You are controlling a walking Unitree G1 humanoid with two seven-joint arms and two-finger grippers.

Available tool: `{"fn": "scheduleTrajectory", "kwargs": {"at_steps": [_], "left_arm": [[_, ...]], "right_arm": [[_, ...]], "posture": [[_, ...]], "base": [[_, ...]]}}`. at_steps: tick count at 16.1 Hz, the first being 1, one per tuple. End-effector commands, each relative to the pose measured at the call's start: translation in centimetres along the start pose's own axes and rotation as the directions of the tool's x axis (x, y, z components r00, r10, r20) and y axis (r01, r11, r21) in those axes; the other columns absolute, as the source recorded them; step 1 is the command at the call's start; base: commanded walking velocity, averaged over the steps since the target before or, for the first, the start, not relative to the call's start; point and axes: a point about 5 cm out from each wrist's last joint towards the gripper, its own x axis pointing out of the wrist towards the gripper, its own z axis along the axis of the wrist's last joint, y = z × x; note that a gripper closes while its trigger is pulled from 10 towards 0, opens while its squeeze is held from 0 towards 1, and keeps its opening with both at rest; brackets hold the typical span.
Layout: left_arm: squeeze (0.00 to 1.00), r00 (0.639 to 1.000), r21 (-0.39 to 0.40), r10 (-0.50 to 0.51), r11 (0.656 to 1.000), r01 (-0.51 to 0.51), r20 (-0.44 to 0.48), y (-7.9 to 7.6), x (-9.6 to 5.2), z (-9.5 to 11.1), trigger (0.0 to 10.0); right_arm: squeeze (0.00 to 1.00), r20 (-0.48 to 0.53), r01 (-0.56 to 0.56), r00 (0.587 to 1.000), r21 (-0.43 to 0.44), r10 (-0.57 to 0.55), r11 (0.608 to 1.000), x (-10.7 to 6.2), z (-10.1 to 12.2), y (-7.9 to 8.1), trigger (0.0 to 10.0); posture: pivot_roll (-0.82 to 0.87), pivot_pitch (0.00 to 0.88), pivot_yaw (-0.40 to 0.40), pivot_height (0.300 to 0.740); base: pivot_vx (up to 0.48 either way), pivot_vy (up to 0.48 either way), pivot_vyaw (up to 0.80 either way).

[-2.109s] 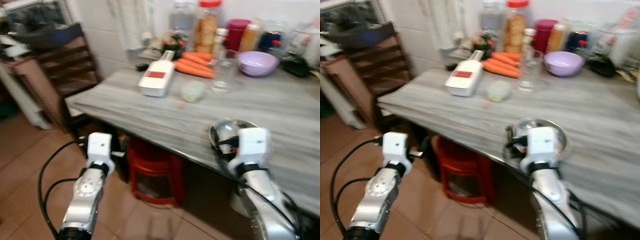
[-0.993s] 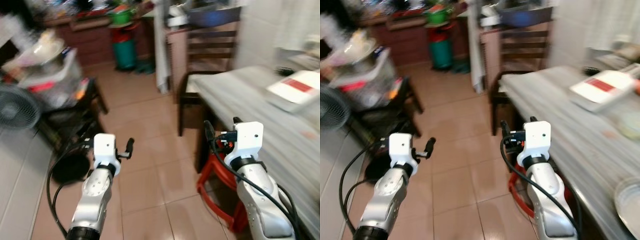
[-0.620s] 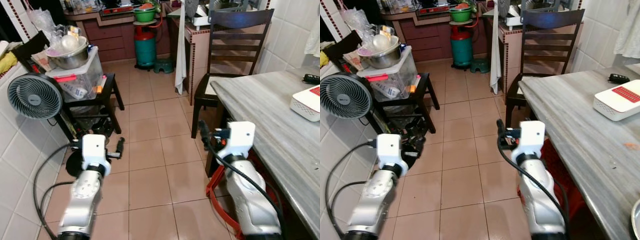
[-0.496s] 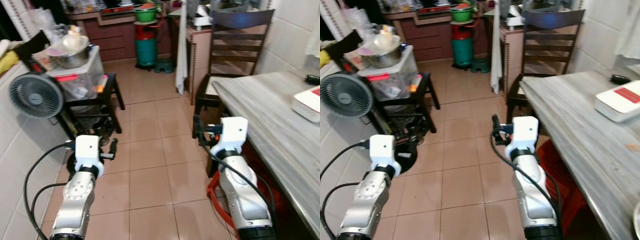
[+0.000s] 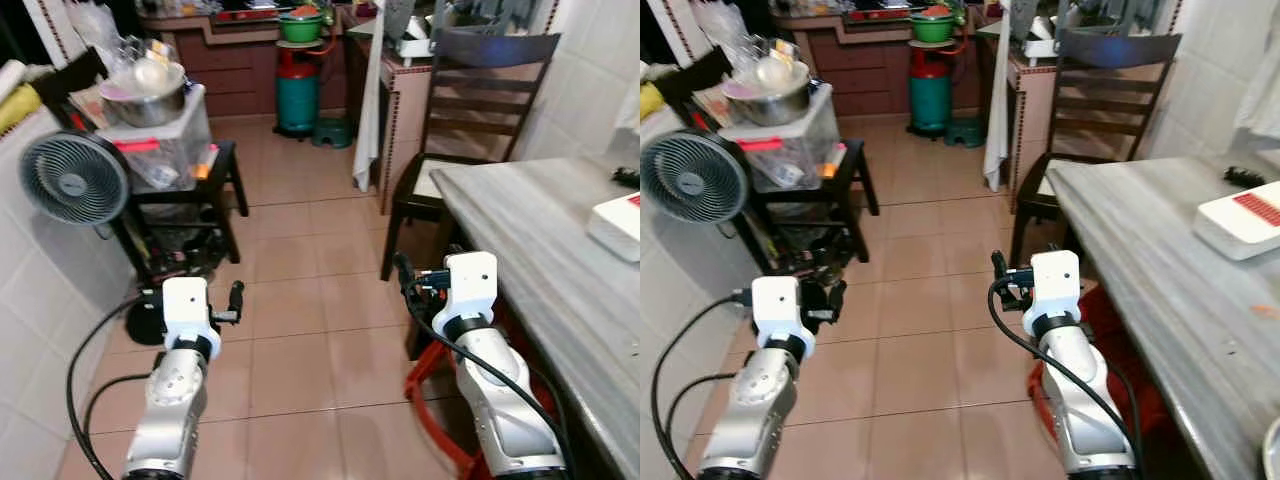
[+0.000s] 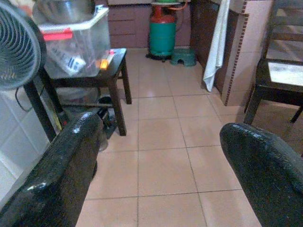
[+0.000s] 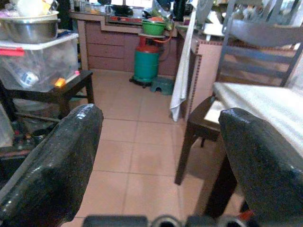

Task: Setting the table

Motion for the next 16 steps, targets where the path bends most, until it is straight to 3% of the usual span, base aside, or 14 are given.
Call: {"fn": "scheduleTrajectory", "kwargs": {"at_steps": [1,10,16], "left_arm": [[0.0,1.0,0.002,0.011,1.0,-0.011,0.005,-0.1,0.2,0.0,10.0],[0.0,1.0,-0.009,-0.007,1.0,0.007,0.023,-1.1,1.1,0.2,10.0],[0.0,0.999,0.039,-0.006,0.999,0.005,0.04,-0.9,1.0,0.3,10.0]], "right_arm": [[0.0,0.008,0.0,1.0,-0.006,0.0,1.0,-0.2,0.4,-0.4,10.0],[0.0,0.02,0.131,0.991,-0.058,-0.13,0.99,-1.0,0.8,-3.8,10.0],[0.0,0.046,0.173,0.984,-0.033,-0.172,0.984,-1.6,0.5,-4.0,10.0]], "posture": [[-0.02,0.0,-0.009,0.74],[-0.1,0.0,0.008,0.74],[-0.08,0.0,0.048,0.74]], "base": [[0.0,0.0,0.0],[0.0,0.0,0.0],[0.0,0.0,0.0]]}}
